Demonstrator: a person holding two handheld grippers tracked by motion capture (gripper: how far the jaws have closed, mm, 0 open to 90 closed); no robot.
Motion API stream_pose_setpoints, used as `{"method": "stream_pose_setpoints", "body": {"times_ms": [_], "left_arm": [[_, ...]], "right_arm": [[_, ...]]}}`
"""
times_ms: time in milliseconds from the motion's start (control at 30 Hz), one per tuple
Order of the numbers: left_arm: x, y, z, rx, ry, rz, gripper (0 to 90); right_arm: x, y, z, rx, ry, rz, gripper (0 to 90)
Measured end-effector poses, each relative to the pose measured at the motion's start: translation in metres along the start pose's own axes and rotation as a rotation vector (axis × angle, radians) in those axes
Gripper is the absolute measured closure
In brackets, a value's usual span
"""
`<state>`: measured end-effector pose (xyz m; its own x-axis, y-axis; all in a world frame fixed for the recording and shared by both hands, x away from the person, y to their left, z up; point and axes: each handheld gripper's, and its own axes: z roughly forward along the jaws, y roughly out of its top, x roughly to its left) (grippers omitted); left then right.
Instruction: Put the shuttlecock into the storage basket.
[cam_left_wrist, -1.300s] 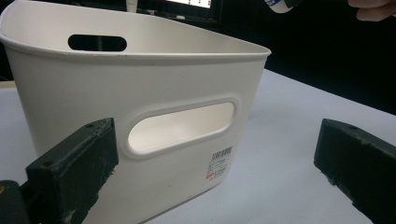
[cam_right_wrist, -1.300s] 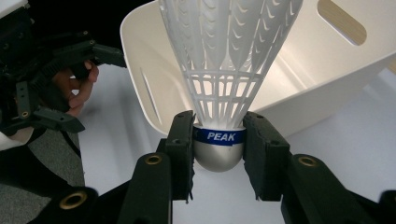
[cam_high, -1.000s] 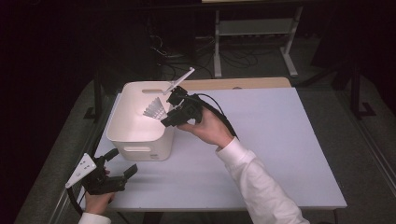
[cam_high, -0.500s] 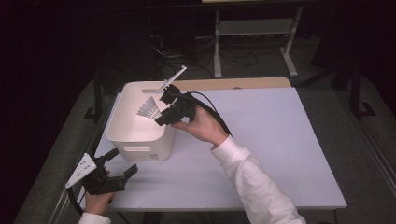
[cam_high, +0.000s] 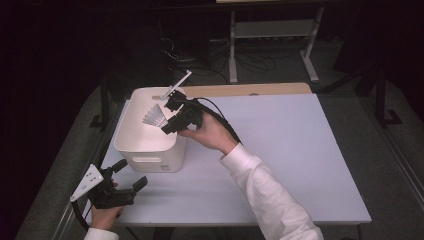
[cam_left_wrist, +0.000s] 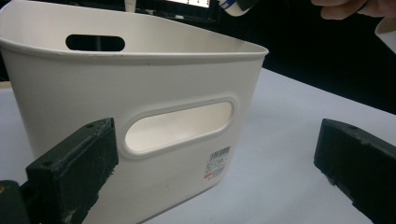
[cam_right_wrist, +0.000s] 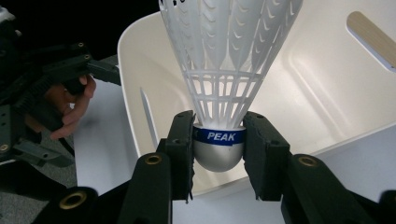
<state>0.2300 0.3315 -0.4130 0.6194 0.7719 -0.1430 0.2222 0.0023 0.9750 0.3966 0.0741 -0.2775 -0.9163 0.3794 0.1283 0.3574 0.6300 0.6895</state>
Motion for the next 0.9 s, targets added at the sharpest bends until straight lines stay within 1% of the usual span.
{"method": "stream_pose_setpoints", "body": {"times_ms": [200, 433, 500, 567, 667, 733, 767, 800, 833, 867, 900], "left_arm": [[0.001, 0.000, 0.000, -0.002, -0.002, -0.003, 0.0], [0.001, 0.000, 0.000, -0.006, -0.004, -0.003, 0.0], [0.001, 0.000, 0.000, -0.005, -0.003, -0.004, 0.0], [0.001, 0.000, 0.000, -0.008, -0.001, -0.011, 0.0], [0.001, 0.000, 0.000, -0.007, 0.000, -0.011, 0.0], [0.001, 0.000, 0.000, -0.007, -0.001, -0.011, 0.0], [0.001, 0.000, 0.000, -0.008, -0.001, -0.011, 0.0], [0.001, 0.000, 0.000, -0.007, -0.001, -0.011, 0.0], [0.001, 0.000, 0.000, -0.008, -0.001, -0.012, 0.0], [0.001, 0.000, 0.000, -0.007, -0.001, -0.009, 0.0], [0.001, 0.000, 0.000, -0.006, -0.001, -0.008, 0.0]], "right_arm": [[-0.004, 0.005, 0.009, 0.002, 0.008, 0.004, 63.2], [-0.006, 0.010, 0.019, -0.001, 0.019, -0.013, 63.2], [-0.006, 0.012, 0.022, 0.001, 0.022, -0.012, 63.1], [-0.005, 0.013, 0.025, 0.008, 0.016, -0.016, 63.1], [-0.004, 0.015, 0.028, 0.021, 0.012, -0.028, 63.1], [-0.003, 0.017, 0.030, 0.021, 0.012, -0.028, 63.1], [-0.003, 0.018, 0.031, 0.019, 0.012, -0.037, 63.1], [-0.002, 0.018, 0.032, 0.023, 0.018, -0.031, 63.1], [-0.002, 0.018, 0.034, 0.021, 0.018, -0.039, 63.1], [-0.001, 0.018, 0.035, 0.034, 0.019, -0.025, 63.0], [-0.001, 0.019, 0.037, 0.037, 0.019, -0.025, 63.0]]}}
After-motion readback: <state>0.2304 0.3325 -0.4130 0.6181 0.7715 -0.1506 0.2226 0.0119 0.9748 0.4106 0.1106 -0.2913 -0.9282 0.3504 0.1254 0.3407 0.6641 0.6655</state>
